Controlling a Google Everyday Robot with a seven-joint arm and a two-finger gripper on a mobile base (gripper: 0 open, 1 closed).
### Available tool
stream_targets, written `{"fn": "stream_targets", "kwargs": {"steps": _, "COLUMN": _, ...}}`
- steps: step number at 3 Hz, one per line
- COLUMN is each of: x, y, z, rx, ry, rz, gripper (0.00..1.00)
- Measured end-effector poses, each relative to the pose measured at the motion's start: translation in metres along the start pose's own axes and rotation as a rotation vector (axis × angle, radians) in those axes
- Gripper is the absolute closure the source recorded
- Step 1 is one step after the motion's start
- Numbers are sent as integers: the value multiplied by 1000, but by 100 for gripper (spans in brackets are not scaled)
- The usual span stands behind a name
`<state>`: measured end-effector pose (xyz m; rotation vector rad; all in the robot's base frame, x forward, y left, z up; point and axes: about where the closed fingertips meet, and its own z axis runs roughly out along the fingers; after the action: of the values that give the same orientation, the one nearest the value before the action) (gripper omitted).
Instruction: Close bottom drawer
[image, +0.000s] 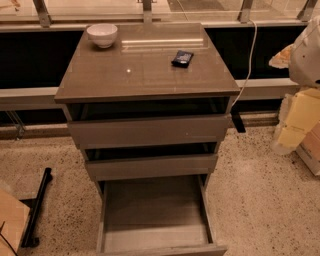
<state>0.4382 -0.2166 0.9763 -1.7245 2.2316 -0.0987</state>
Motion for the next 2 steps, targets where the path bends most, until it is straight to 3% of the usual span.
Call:
{"fn": "stream_targets", "kwargs": {"steps": 1, "x": 0, "y": 0, "z": 0, "rx": 0, "ry": 0, "rz": 0, "gripper": 0}}
{"fn": "stream_targets", "kwargs": {"steps": 2, "x": -1, "y": 0, "z": -1, "rx": 6, "ry": -5, "rz": 1, "gripper": 11}}
